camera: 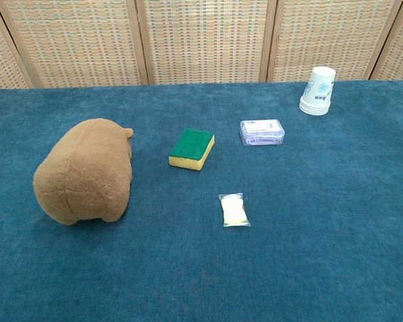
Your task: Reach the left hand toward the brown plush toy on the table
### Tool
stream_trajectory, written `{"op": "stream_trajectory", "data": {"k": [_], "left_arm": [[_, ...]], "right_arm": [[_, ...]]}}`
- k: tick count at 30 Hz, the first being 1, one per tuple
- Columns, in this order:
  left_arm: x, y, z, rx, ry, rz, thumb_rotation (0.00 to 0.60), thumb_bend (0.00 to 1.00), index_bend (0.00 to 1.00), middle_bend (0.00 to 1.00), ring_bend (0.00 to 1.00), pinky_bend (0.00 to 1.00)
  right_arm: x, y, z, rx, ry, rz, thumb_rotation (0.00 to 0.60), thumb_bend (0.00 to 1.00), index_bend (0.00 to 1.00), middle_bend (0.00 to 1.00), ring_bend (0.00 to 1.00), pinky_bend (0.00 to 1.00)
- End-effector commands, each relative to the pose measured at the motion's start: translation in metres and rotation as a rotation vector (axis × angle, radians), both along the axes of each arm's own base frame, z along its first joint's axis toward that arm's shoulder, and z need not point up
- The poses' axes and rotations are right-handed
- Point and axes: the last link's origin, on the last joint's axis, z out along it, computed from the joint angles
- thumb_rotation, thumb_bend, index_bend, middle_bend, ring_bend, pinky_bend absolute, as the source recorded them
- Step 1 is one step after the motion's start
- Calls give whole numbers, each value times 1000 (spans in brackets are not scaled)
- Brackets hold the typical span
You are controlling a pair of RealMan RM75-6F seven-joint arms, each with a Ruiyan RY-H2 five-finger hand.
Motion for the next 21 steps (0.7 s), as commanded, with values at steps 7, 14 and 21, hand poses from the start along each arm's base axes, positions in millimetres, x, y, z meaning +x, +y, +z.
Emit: {"op": "stream_trajectory", "data": {"k": [7,14,21], "left_arm": [[-1,0,1,-2,-3,6,600,177,0,0,0,0],[-1,0,2,-8,2,11,600,178,0,0,0,0],[-2,1,1,-12,0,18,600,177,0,0,0,0]], "right_arm": [[0,0,2,-5,-12,3,600,121,0,0,0,0],[2,0,3,-12,-19,9,600,121,0,0,0,0],[2,-1,2,-13,-18,11,600,121,0,0,0,0]]}}
